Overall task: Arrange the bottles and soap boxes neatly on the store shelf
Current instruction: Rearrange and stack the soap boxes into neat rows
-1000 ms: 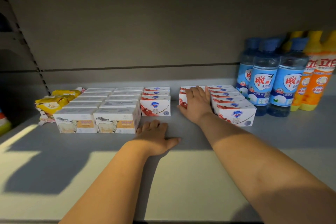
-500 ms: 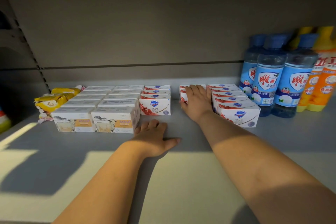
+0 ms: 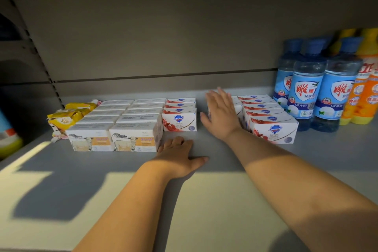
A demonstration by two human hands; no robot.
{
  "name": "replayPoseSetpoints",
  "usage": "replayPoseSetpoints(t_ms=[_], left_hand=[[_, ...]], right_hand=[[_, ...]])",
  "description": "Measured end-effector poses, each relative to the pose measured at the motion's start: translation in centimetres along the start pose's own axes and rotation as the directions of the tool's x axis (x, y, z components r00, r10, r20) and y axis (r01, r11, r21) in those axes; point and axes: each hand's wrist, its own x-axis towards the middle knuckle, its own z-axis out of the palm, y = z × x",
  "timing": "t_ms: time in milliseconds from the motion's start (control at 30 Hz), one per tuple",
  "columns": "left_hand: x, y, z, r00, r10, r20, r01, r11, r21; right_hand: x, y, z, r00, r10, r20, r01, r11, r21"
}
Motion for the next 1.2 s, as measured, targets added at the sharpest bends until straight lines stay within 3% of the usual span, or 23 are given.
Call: replayPoseSetpoints(t_ms=[100,200,367,533,633,700,767,833,900,967,1067,1133,1200], left_hand=[[0.2,-0.1,0.1,1.0,0.01,0.001,-0.01,1.0,0.009],[0.3,-0.2,0.1,1.0,0.005,0.013,-0.005,1.0,0.015],[0.1,-0.1,0.1,1.0,-0.013,-0.007,0.013,1.0,0.02],[-0.1,0.0,-0.3,0.999,-0.024,-0.026,0.023,0.999,-0.03],[-0.1,-0.1,-0.5,0.997,-0.07,-0.043,0.064,0.99,-0.128],[0.0,0.0,-1.1,0.994,-0.096,-0.057,0.076,0.954,-0.291],[-0.3,0.4,-1.8,0.991,-0.098,-0.09,0.028,0.814,-0.58],[-1.1,1.0,-2.6,0.992,-0.083,-0.092,-0.036,0.511,-0.859],[-1.7,1.5,-3.1,0.997,-0.024,-0.07,-0.064,0.194,-0.979],[-2.2,1.7,-3.3,0.997,0.067,-0.045,-0.045,-0.005,-0.999],[-3.6,1.8,-3.6,0.953,0.292,-0.075,-0.067,-0.036,-0.997],[-4.3,2.1,-3.4,0.909,0.394,-0.134,-0.171,0.061,-0.983],[-4.5,2.6,-3.2,0.898,0.381,-0.221,-0.307,0.182,-0.934]], right_hand=[[0.0,-1.8,0.3,0.976,-0.201,0.086,0.187,0.971,0.15],[0.0,-2.2,0.9,0.943,-0.23,0.239,0.209,0.972,0.11],[-0.6,-2.7,-0.2,0.959,-0.258,0.115,0.242,0.96,0.139],[-2.6,-2.5,-2.1,0.967,0.003,0.254,-0.093,0.935,0.342],[-4.3,-2.3,-3.8,0.97,0.188,0.153,-0.238,0.858,0.456],[-5.3,-2.7,-4.9,0.948,0.312,0.071,-0.302,0.798,0.521],[-6.3,-2.9,-5.8,0.897,0.434,0.088,-0.393,0.69,0.608],[-7.1,-3.2,-7.1,0.816,0.532,0.226,-0.519,0.504,0.69],[-8.0,-3.5,-8.3,0.737,0.538,0.41,-0.595,0.229,0.77],[-9.1,-3.9,-9.7,0.686,0.445,0.576,-0.619,-0.059,0.783],[-10.0,-3.9,-11.8,0.677,0.261,0.689,-0.62,-0.303,0.724],[-10.2,-3.4,-12.5,0.651,0.225,0.725,-0.616,-0.403,0.677],[-10.2,-3.0,-12.7,0.619,0.239,0.748,-0.613,-0.449,0.65]])
